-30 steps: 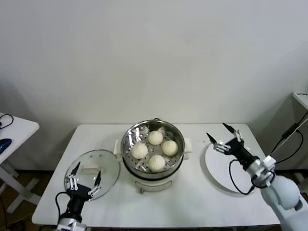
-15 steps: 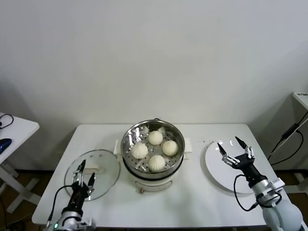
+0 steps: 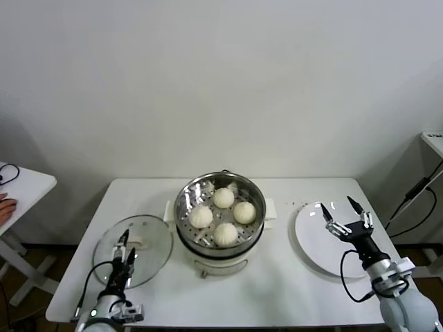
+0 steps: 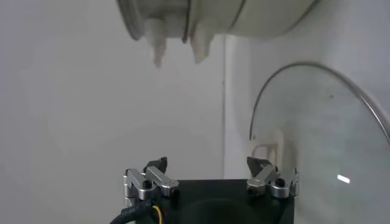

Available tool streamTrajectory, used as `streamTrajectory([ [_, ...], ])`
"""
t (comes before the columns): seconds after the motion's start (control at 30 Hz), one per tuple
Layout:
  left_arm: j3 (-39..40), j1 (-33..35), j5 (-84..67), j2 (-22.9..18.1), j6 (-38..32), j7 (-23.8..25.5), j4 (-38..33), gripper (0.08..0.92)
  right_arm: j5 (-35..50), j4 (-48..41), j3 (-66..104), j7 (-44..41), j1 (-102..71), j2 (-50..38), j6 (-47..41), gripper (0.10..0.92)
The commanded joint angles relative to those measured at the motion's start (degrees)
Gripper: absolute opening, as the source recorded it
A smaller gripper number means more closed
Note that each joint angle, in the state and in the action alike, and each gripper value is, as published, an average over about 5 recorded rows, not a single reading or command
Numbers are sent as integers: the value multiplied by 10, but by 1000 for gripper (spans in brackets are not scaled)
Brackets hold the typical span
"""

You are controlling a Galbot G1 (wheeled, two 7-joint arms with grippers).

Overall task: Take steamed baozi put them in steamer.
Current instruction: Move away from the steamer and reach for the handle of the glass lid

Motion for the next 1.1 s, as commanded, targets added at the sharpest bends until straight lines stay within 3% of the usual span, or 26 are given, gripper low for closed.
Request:
streamTrajectory([
  [0.03,0,-53,40,5,6,-6,72,823,-7,-3,7,1,2,7,2,823],
  [1.1,4,-124,28,13,19,0,136,823,-43,-10,5,-9,3,23,8,823],
])
